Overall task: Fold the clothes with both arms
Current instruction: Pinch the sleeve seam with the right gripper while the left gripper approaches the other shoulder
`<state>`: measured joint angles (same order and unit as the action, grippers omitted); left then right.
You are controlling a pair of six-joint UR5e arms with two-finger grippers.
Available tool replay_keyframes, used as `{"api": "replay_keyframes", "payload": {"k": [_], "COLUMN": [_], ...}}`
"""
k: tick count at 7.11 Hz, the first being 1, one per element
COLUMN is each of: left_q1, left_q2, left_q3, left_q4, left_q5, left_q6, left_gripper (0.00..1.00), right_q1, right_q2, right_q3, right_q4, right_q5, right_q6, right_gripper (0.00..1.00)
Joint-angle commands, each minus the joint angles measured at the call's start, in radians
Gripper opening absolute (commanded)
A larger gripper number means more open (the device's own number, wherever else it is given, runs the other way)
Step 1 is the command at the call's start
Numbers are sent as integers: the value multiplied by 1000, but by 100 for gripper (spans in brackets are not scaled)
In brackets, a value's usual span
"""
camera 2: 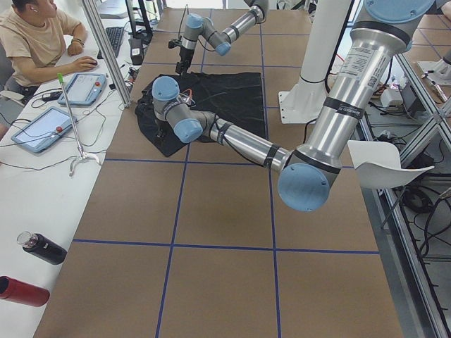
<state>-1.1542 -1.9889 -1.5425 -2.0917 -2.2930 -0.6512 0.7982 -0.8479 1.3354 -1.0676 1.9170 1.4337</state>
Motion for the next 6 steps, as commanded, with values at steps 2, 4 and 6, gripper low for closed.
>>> {"api": "replay_keyframes", "payload": {"k": [2, 4, 6], "left_q1": [94, 152, 165], "left_q2": [-131, -172, -180], "left_q3": [380, 482, 493], "left_q4": [-361, -411, -436], "left_q5": [129, 212, 225], "left_q6": [-116, -163, -234], "left_gripper": [94, 66, 49], "right_q1": [9, 9, 4], "right_q2": [-245, -287, -298], "right_q3": [368, 435, 444], "right_q4": [-81, -110, -109], "right_q5": [30, 30, 25], "right_q6": [-2, 4, 4], "right_gripper": [100, 100, 100]}}
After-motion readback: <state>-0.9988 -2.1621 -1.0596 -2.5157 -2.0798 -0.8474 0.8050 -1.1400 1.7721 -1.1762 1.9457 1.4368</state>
